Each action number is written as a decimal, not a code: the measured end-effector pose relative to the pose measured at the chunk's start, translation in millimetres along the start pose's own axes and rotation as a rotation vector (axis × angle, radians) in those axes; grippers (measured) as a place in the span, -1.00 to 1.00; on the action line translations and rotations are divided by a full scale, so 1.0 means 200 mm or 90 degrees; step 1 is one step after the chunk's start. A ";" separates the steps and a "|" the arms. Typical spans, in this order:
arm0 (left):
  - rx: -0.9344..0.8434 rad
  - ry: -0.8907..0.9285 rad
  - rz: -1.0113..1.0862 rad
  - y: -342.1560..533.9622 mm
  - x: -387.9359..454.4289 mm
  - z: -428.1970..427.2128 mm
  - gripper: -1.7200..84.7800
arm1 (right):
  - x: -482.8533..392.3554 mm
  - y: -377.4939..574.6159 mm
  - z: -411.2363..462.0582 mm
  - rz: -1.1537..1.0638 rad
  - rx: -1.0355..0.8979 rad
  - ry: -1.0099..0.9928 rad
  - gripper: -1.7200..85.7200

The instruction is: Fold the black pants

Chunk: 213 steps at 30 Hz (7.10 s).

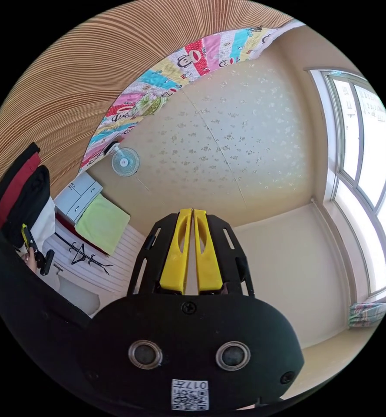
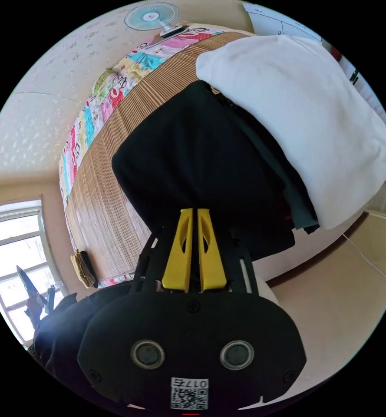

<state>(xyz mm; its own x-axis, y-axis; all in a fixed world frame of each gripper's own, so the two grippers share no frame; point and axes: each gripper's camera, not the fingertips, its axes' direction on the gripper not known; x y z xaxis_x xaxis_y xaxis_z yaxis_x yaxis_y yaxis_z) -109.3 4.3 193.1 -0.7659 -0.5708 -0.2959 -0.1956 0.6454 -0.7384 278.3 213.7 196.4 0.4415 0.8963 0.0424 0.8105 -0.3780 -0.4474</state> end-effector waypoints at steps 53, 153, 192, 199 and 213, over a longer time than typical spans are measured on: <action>-0.056 -0.096 0.169 -0.47 -0.72 -0.79 -0.97 | 0.50 0.72 0.94 0.012 0.267 -0.470 -0.90; -0.243 -1.227 0.257 -0.62 -0.83 -0.85 -0.88 | -0.96 -0.29 2.32 -0.491 -0.345 0.131 -0.91; -0.531 -1.013 0.271 -0.17 -0.28 0.48 -0.69 | -0.13 -0.21 -0.49 -0.396 -0.334 -0.230 -0.82; -0.641 -1.204 0.268 -0.05 -0.30 0.84 -0.56 | -0.59 -0.11 -0.82 -0.599 -0.337 -0.191 -0.82; -0.470 -0.934 0.320 -0.26 -0.06 0.23 -0.88 | -0.84 -1.31 -0.81 -0.584 -0.467 -0.522 -0.87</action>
<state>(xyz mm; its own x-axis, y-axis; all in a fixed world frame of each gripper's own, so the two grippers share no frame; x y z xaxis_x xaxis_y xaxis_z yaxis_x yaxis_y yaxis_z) -62.9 -45.1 206.9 0.2407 0.0645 -0.9685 -0.6712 0.7318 -0.1180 54.1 125.0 451.8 -0.4757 0.6677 -0.5727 0.8056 0.5921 0.0212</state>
